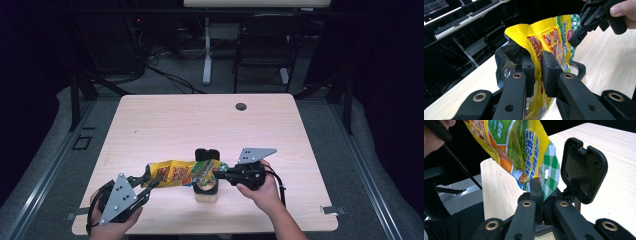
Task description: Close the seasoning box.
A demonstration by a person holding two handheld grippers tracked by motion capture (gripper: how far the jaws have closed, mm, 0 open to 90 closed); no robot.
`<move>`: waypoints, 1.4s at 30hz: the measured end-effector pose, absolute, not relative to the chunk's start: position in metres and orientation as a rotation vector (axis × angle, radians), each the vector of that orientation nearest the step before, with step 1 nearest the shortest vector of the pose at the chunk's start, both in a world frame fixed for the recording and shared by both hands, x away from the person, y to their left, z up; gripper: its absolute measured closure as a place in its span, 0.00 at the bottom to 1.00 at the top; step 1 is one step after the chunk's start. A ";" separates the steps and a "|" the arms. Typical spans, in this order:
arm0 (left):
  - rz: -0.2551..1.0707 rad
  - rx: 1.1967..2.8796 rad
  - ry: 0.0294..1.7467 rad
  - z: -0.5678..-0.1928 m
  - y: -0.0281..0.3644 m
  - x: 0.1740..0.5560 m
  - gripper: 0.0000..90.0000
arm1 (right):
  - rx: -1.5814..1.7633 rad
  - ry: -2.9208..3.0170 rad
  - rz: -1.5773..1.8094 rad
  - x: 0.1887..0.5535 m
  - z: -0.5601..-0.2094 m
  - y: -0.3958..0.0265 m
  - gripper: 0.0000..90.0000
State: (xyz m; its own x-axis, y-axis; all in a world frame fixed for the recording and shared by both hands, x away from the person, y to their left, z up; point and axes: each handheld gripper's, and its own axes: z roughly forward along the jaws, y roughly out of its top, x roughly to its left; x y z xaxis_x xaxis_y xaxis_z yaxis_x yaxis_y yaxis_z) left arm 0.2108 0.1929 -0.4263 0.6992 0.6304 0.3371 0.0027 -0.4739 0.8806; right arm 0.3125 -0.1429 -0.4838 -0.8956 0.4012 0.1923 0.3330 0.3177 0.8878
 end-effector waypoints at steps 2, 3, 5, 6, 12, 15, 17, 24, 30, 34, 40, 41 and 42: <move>0.808 1.947 0.491 -0.426 0.193 0.212 0.91 | 0.699 2.499 1.649 0.312 -0.484 -0.142 1.00; 0.803 1.951 0.496 -0.427 0.193 0.213 0.90 | 0.702 2.499 1.647 0.312 -0.485 -0.142 1.00; 0.802 1.950 0.499 -0.428 0.193 0.213 0.90 | 0.704 2.498 1.639 0.313 -0.486 -0.142 1.00; 0.799 1.951 0.497 -0.428 0.194 0.213 0.90 | 0.706 2.501 1.642 0.313 -0.486 -0.142 1.00; 0.794 1.949 0.498 -0.428 0.193 0.213 0.90 | 0.704 2.490 1.641 0.313 -0.487 -0.142 1.00; 0.793 1.947 0.500 -0.427 0.193 0.214 0.90 | 0.707 2.491 1.639 0.313 -0.487 -0.142 1.00; 0.794 1.949 0.503 -0.427 0.193 0.214 0.90 | 0.710 2.488 1.642 0.313 -0.487 -0.141 1.00; 0.793 1.942 0.505 -0.427 0.193 0.215 0.90 | 0.717 2.489 1.645 0.313 -0.487 -0.142 1.00; 0.793 1.940 0.504 -0.427 0.193 0.215 0.90 | 0.717 2.488 1.644 0.313 -0.487 -0.142 1.00; 0.793 1.939 0.503 -0.427 0.192 0.215 0.90 | 0.717 2.488 1.644 0.314 -0.487 -0.142 1.00; 0.791 1.936 0.507 -0.427 0.192 0.215 0.90 | 0.715 2.487 1.644 0.314 -0.487 -0.142 1.00; 0.790 1.936 0.505 -0.427 0.192 0.215 0.90 | 0.714 2.488 1.643 0.314 -0.487 -0.142 1.00; 0.789 1.936 0.505 -0.427 0.192 0.215 0.90 | 0.713 2.488 1.644 0.314 -0.487 -0.142 1.00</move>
State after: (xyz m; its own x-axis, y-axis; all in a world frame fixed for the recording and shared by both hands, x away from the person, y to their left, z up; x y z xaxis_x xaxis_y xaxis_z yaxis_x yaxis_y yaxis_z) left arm 0.2155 0.1925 -0.4268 0.7061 0.6342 0.3150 0.0200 -0.4625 0.8864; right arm 0.3136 -0.1418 -0.4873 -0.8890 0.4176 0.1879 0.3365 0.3176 0.8865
